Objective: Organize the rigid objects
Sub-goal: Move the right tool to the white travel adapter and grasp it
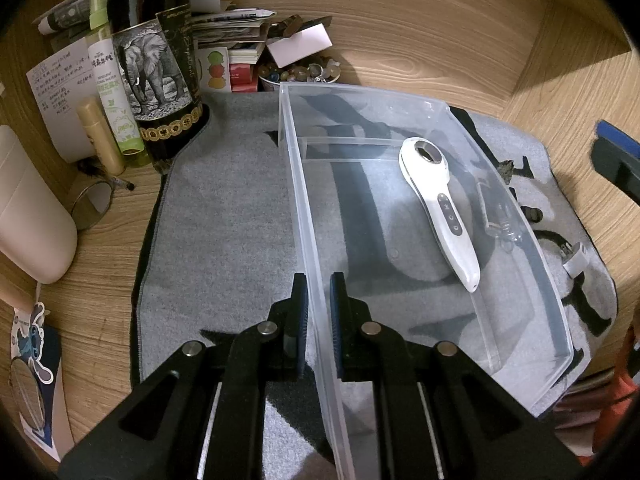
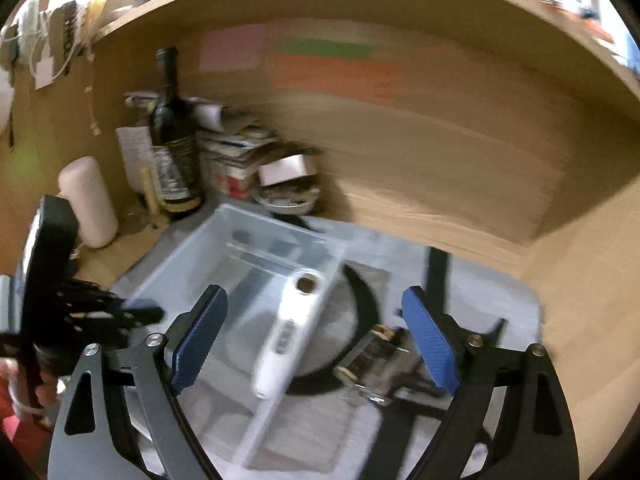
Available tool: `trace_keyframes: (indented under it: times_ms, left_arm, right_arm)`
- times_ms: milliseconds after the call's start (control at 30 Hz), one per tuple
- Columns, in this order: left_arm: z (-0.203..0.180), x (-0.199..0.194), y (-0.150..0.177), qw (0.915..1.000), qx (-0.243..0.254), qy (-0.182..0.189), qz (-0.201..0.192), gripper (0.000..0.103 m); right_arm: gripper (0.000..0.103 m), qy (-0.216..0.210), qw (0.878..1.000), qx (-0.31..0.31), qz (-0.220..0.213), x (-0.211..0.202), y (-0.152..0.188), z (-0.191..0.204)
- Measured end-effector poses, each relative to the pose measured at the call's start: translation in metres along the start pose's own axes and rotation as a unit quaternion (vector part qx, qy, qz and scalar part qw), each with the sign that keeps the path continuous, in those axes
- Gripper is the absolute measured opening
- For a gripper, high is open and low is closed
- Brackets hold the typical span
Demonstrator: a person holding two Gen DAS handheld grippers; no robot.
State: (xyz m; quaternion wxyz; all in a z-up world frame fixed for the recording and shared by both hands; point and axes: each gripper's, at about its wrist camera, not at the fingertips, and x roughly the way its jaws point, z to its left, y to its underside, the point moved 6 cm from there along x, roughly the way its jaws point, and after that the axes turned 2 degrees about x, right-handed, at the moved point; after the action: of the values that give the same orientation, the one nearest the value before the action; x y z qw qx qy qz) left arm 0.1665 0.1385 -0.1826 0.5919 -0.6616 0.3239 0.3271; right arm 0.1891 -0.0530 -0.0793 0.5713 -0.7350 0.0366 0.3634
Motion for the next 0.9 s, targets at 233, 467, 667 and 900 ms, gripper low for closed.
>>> trace_keyframes:
  times_ms: [233,467,667,900]
  left_arm:
    - [-0.001,0.0,0.001,1.0,-0.001,-0.001,-0.002,0.01]
    - [0.0,0.0,0.001,1.0,-0.001,-0.002,-0.001,0.01]
    - [0.0,-0.001,0.001,1.0,-0.003,-0.003,0.001,0.01]
    - [0.0,-0.001,0.001,1.0,-0.002,-0.006,0.0,0.01]
  right_arm:
    - [0.097,0.079,0.995,0.054,0.022,-0.013,0.03,-0.077]
    - [0.097,0.108,0.983,0.127,0.083,-0.004,0.088,-0.129]
    - [0.097,0.104,0.973,0.162,0.128,0.01,0.135,-0.143]
    - [0.072,0.066,0.965,0.206,0.151,0.017,0.158,-0.152]
